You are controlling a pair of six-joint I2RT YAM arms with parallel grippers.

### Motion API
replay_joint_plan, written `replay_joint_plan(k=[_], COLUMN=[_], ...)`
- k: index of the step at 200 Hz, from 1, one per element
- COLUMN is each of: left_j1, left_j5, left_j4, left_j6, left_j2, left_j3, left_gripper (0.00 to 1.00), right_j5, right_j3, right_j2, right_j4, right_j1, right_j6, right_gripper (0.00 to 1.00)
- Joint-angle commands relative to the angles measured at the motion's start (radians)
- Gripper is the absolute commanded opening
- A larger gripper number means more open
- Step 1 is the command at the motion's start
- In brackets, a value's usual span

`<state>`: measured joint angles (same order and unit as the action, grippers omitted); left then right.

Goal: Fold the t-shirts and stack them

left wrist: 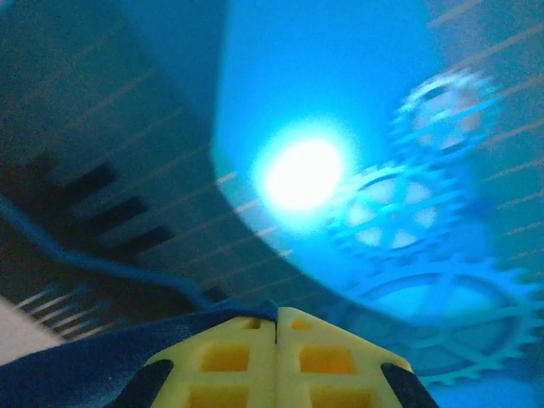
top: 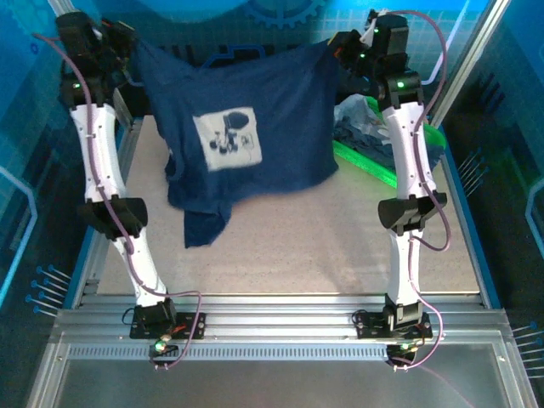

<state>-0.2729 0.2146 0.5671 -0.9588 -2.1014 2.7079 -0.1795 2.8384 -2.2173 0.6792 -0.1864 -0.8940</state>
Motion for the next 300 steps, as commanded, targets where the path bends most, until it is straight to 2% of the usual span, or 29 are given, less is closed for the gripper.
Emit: replay_joint_plan(k=[1,33,55,66,80,98,109,126,138,164,182,201,245,282,300], left_j1=[-0.035,-0.052,-0.025,0.011,0.062,0.099,0.109,0.117,0.137,0.183,0.218,0.263,0.331,0.395,0.431], left_j5=[0.104,0.103,0.114,0.090,0.000,-0.145,-0.181,-0.137,-0.110,-0.053,0.001,0.027,0.022,0.011,0.007], left_j4=[-0.254,-0.270,-0.161,-0.128,-0.101,-0.009,0.060,0.091,0.087,0.062,0.044,0.056,0.088,-0.002,-0.071], left_j6=[-0.031,-0.032,0.018,0.084,0.106,0.081,0.063,0.017,-0.024,-0.132,-0.215,-0.244,-0.299,-0.359,-0.381], left_j2=[0.202,0.303,0.417,0.530,0.701,0.916,1.027,1.160,1.234,1.337,1.348,1.331,1.321,1.274,1.229], left_j3=[0.028,0.013,-0.158,-0.366,-0.702,-1.086,-1.297,-1.628,-1.835,-2.142,-2.258,-2.292,-2.286,-2.285,-2.279], left_gripper=[0.00,0.00,0.00,0.00,0.00,0.00,0.00,0.00,0.00,0.00,0.00,0.00,0.00,0.00,0.00], right_j5=[-0.037,-0.063,-0.130,-0.169,-0.206,-0.202,-0.160,-0.117,-0.088,-0.028,0.019,0.085,0.223,0.339,0.343], right_j3=[0.000,-0.148,-0.170,-0.215,-0.351,-0.656,-0.877,-1.207,-1.376,-1.545,-1.576,-1.598,-1.669,-1.742,-1.777], right_j2=[0.084,0.175,0.174,0.182,0.229,0.350,0.437,0.539,0.570,0.526,0.470,0.457,0.551,0.654,0.677], right_j4=[-0.118,-0.202,-0.125,-0.074,-0.033,-0.035,-0.054,-0.106,-0.117,-0.072,-0.015,0.039,0.147,0.212,0.204], right_j1=[0.045,0.090,0.091,0.077,0.042,-0.011,-0.041,-0.069,-0.080,-0.087,-0.084,-0.080,-0.069,-0.064,-0.049], right_j6=[-0.024,-0.066,-0.048,-0.021,0.036,0.086,0.093,0.063,0.053,0.109,0.144,0.138,0.089,0.027,0.019], right_gripper=[0.00,0.00,0.00,0.00,0.00,0.00,0.00,0.00,0.00,0.00,0.00,0.00,0.00,0.00,0.00])
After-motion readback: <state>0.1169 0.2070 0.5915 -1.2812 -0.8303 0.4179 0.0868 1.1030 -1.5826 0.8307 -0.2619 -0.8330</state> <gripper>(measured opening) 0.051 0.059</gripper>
